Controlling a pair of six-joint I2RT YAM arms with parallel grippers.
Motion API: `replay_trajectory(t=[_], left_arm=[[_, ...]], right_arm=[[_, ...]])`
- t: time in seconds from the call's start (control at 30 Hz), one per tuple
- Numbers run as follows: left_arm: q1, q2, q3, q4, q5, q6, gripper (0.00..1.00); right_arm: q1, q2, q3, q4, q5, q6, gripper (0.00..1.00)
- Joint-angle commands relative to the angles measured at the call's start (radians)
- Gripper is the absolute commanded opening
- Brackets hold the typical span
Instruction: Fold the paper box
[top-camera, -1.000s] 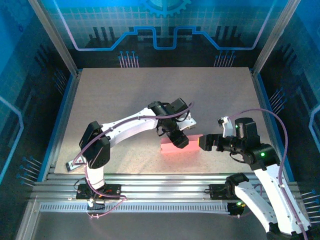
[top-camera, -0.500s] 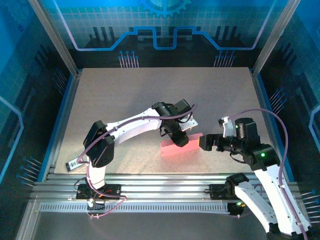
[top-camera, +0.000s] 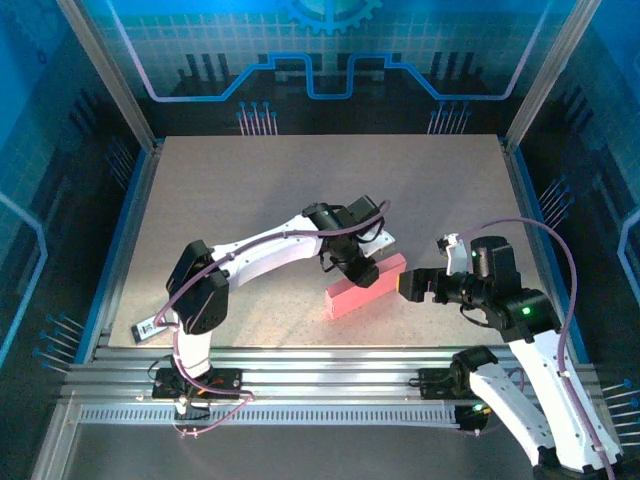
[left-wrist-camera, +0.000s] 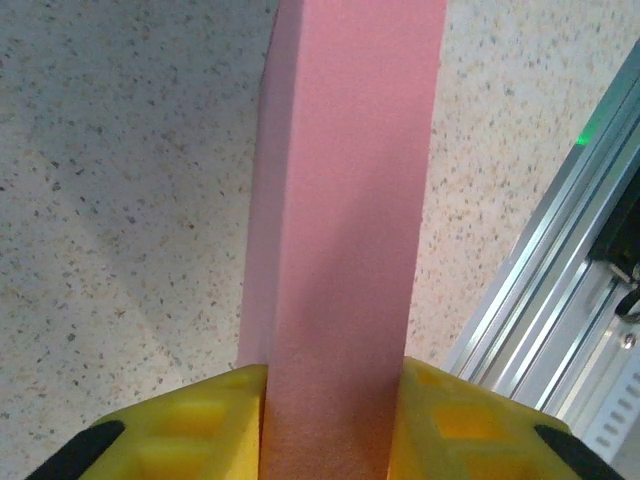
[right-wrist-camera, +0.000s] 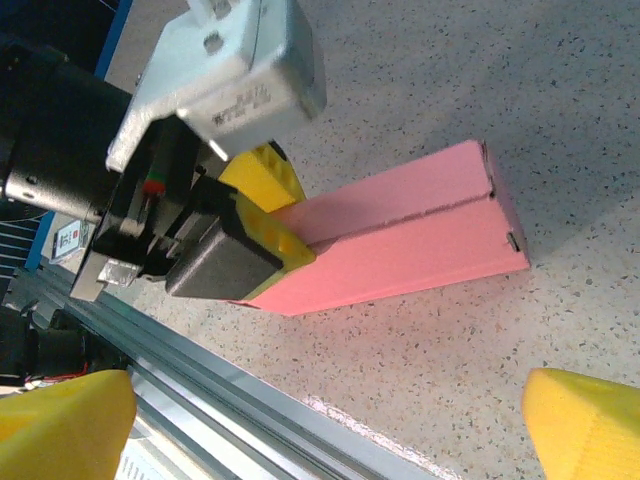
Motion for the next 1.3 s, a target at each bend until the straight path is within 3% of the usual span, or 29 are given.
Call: replay_trajectory(t=[0.0, 0.3, 0.73, 0.87, 1.27], left_arm=[[0.05, -0.045, -0.047, 0.094, 0.075, -0.122, 0.3], [0.194, -0.175, -0.297, 0.476, 0.227, -0.44, 0.3], [0.331, -0.252, -0.653, 1.057, 0.25, -0.897, 0.3], [0.359, -0.238, -0.717, 1.182, 0.253, -0.975, 0.3], [0.376, -0.19, -0.782, 1.292, 0.226, -1.031, 0.32]], right_arm=[[0.006, -0.014, -0.013, -0.024, 0.01, 0.014, 1.0], [0.003, -0.012, -0.017, -0.017, 0.007, 0.018, 1.0], [0.001, -0.018, -0.067, 0.039, -0.026, 0.066, 1.0], [0.001, -0.016, -0.083, 0.058, -0.038, 0.08, 1.0], [0.001, -0.013, -0.126, 0.103, -0.052, 0.106, 1.0]])
